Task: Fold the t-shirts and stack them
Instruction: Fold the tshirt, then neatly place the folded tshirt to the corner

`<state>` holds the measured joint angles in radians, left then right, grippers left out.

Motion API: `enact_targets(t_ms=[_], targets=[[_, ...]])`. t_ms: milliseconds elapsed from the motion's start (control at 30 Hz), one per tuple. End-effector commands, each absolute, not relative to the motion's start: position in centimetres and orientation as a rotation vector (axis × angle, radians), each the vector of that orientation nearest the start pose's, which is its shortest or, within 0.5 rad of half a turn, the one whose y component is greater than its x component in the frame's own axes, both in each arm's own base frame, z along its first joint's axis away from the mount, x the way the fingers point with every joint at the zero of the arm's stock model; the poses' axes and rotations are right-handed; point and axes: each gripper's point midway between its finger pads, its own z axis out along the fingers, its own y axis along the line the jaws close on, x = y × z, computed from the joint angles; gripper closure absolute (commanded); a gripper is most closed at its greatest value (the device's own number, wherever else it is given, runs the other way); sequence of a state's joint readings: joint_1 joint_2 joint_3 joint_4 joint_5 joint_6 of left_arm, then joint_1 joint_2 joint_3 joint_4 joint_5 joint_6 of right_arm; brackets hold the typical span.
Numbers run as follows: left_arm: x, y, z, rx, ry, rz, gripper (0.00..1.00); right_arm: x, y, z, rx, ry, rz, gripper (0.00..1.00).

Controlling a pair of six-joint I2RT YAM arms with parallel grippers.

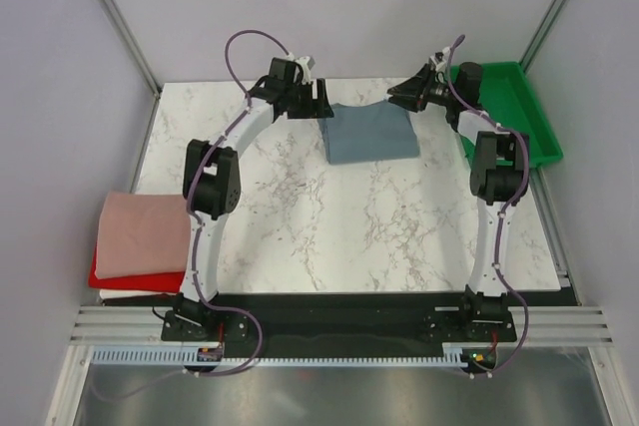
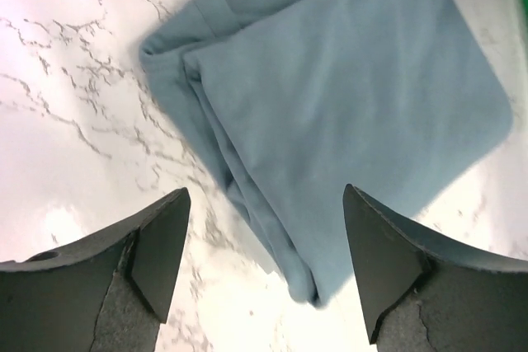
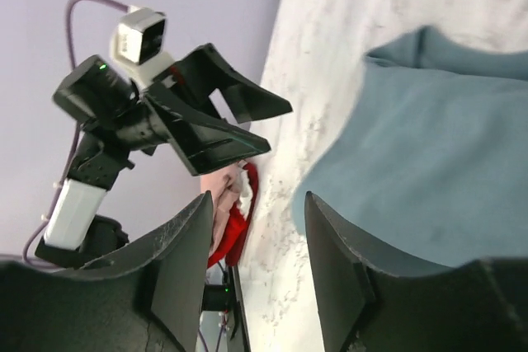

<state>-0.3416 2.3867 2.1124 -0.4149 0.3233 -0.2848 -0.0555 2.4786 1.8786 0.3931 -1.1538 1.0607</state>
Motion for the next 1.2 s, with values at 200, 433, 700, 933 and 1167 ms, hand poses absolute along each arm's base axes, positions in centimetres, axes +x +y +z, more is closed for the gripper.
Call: enact_targets(t_ms=[200,433,700,933,1167], targets=[[48.6,-25.6,10.4,0.049,2.463,-1.159,0.2,53.6,14.3,18.5,-0.01,2.002,1.693,0.5],[48.3,-27.0,8.2,-0.125,2.452,-1.477,0.22,51.1,16.0,15.2,0.038,2.113,1.738,0.55],[49.8,-28.7,3.9,-0.216,2.479,-1.529,0.21,51.2,17.2,10.5,0.089,2.188,1.767,0.56],[49.4,-31.4,1.6,-0.218,2.514,-1.566,0.23,50.8,17.1,5.9,0.197,2.269,1.778,0.58],[49.7,-33.3,1.3,-0.233,2.499,-1.604,0.35,50.4,19.1,4.6,0.163,2.3,1.795,0.59]])
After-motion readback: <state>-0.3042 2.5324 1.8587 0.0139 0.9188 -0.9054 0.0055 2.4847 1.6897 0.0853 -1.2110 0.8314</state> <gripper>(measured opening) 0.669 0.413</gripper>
